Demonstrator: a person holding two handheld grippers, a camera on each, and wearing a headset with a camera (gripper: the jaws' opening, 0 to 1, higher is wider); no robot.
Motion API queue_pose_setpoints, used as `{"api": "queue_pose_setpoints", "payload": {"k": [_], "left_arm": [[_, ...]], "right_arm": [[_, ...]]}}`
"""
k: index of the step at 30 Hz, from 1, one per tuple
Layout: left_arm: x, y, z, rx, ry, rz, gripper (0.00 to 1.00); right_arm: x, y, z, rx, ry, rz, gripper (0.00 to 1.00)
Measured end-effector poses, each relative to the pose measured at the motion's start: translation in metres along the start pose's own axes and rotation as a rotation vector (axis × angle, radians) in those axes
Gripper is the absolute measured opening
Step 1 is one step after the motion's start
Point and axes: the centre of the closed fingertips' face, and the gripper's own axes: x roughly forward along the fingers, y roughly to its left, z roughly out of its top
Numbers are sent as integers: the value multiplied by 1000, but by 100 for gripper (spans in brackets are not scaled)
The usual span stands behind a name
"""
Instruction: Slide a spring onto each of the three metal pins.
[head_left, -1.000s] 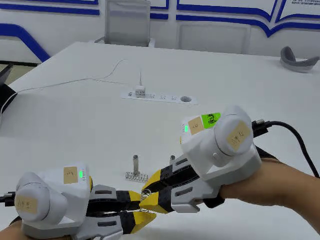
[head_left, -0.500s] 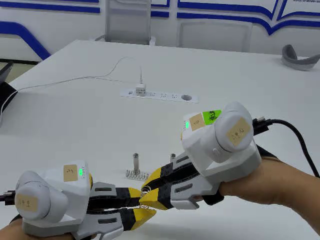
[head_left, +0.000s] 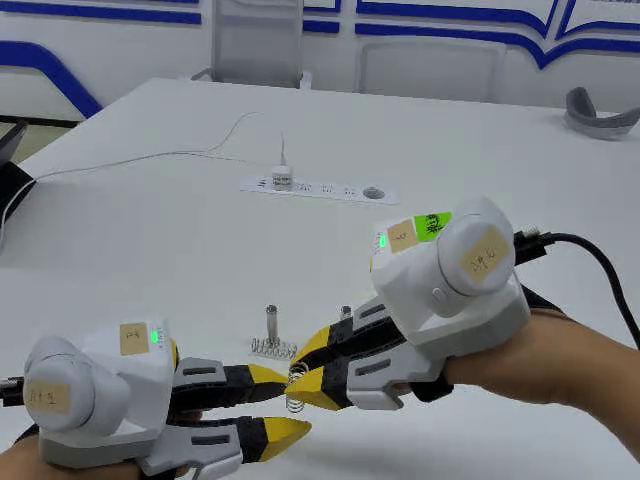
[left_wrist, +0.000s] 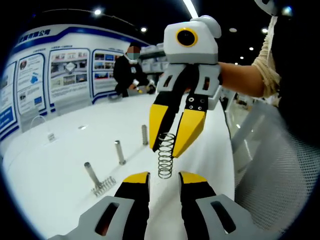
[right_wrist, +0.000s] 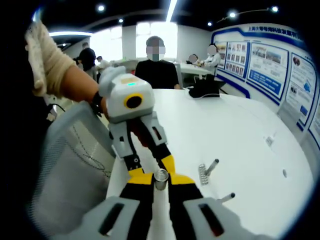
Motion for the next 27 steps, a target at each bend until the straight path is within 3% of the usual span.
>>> {"api": "queue_pose_setpoints", "payload": {"k": [27], "left_arm": [[-16, 14, -9, -51, -3, 71, 39]], "right_arm": [[-18, -26, -8, 47, -4, -104, 12]]}}
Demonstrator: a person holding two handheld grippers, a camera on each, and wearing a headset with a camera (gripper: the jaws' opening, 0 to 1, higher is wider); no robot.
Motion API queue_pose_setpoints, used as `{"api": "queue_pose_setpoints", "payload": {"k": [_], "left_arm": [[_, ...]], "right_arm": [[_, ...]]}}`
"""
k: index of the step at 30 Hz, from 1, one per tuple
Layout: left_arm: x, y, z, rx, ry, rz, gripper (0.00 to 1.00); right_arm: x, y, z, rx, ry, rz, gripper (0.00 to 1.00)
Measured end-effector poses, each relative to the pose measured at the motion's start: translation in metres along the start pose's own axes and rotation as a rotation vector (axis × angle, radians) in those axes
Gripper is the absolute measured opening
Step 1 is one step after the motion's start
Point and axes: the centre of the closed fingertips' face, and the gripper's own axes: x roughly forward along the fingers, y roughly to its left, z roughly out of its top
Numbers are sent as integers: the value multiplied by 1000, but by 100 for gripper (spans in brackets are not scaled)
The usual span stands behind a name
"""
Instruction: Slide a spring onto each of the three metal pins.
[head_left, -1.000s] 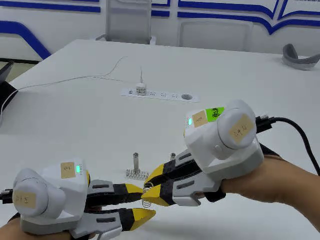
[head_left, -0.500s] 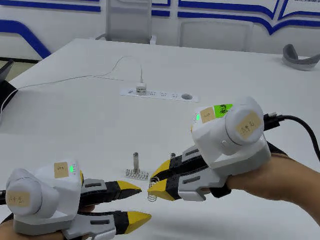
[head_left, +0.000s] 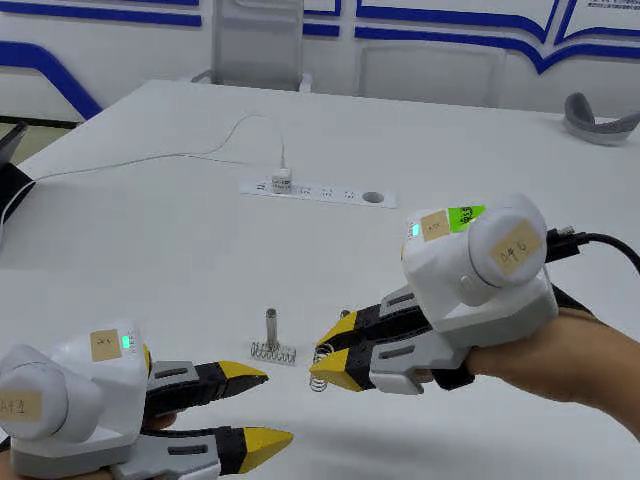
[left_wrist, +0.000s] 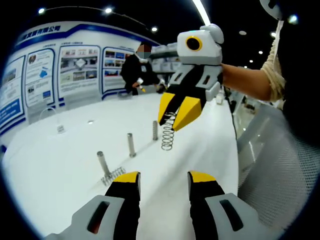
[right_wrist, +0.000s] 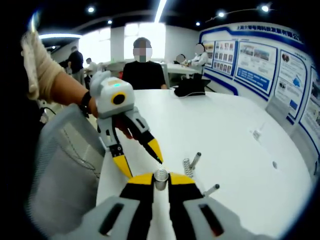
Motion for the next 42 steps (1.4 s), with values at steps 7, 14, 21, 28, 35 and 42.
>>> {"api": "queue_pose_setpoints", "payload": {"k": [7, 14, 21, 28, 35, 42], "left_arm": [[-4, 2, -1, -11, -6, 17, 39], [-6, 3, -1, -20, -12, 28, 40], [-6, 2, 0, -23, -18, 30, 40], [-5, 3, -1, -27, -18, 31, 40], [-4, 4, -2, -32, -17, 32, 39], [-4, 4, -2, -35, -17, 33, 39]], "right_arm": [[-5, -12, -1, 2, 8, -47, 12], [-11, -29, -4, 21, 9, -107, 12], [-19, -54, -2, 48, -5, -188, 12], [-21, -81, -2, 86, -23, -263, 12], [-14, -95, -3, 104, -20, -288, 12], [-4, -100, -9, 125, -8, -285, 12]]}}
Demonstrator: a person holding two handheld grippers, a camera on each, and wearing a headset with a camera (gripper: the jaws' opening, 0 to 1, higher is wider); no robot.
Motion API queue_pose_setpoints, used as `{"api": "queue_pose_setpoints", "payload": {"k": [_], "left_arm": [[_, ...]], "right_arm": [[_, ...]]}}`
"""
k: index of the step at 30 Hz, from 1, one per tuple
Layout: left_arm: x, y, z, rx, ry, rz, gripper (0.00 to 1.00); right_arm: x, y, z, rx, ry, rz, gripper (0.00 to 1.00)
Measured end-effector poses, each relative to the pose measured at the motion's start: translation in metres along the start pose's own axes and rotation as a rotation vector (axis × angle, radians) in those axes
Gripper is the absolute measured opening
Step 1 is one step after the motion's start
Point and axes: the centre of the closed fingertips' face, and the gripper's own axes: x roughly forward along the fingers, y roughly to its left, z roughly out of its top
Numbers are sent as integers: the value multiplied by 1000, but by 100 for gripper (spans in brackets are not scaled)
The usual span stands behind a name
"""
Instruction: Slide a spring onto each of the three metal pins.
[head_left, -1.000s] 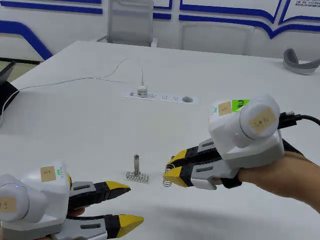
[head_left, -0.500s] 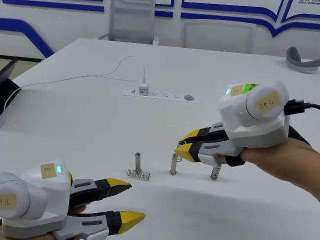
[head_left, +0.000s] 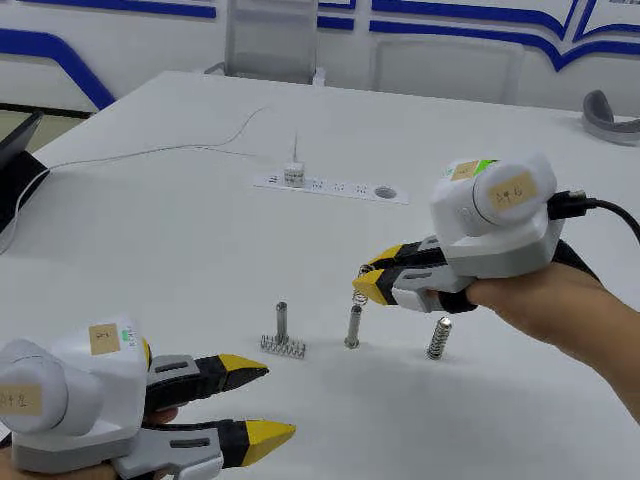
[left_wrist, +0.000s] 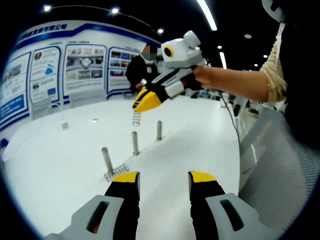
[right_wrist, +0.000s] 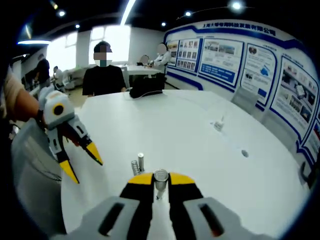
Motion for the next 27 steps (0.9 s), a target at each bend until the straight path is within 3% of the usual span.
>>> {"api": "queue_pose_setpoints", "payload": {"k": [27], "left_arm": [[-1, 0, 0, -7, 1, 5, 39]], "right_arm": [[19, -3, -22, 30, 51, 11, 12]]}}
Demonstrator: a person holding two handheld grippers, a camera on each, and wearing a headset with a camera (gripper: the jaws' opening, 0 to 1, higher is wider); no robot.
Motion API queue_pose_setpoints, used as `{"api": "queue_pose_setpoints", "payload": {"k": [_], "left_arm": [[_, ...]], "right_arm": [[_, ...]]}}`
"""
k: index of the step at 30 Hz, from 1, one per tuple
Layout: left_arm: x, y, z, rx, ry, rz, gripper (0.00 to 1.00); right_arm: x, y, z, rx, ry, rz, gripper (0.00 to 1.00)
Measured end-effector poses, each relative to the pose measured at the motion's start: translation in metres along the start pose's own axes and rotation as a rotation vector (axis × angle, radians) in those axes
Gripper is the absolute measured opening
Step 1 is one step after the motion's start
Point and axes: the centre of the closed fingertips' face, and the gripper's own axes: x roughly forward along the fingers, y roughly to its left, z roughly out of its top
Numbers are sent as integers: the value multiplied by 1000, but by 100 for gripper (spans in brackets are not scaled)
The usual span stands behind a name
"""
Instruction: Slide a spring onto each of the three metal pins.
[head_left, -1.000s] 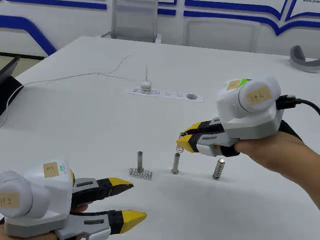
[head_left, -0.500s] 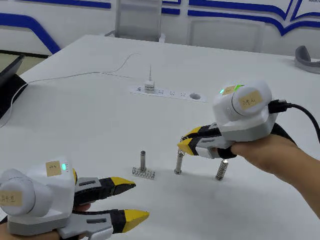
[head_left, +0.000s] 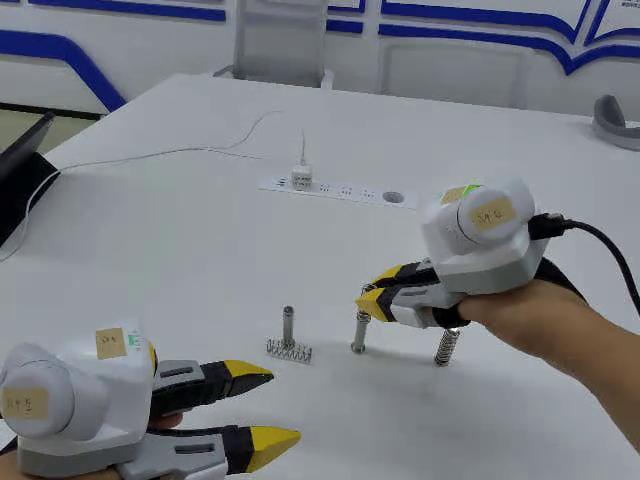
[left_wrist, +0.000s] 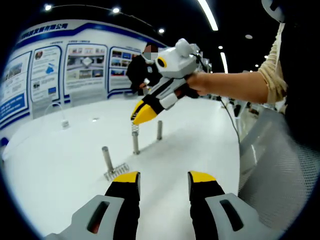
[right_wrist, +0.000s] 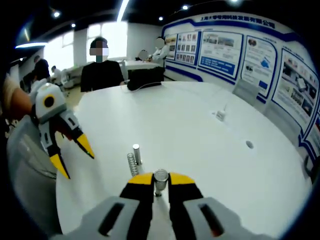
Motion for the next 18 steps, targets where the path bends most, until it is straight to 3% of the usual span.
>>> {"api": "queue_pose_setpoints", "payload": {"k": [18], "left_arm": [[-1, 1, 0, -3, 0, 5, 39]], "right_arm": [[19, 2, -24, 24, 51, 2, 12]]}}
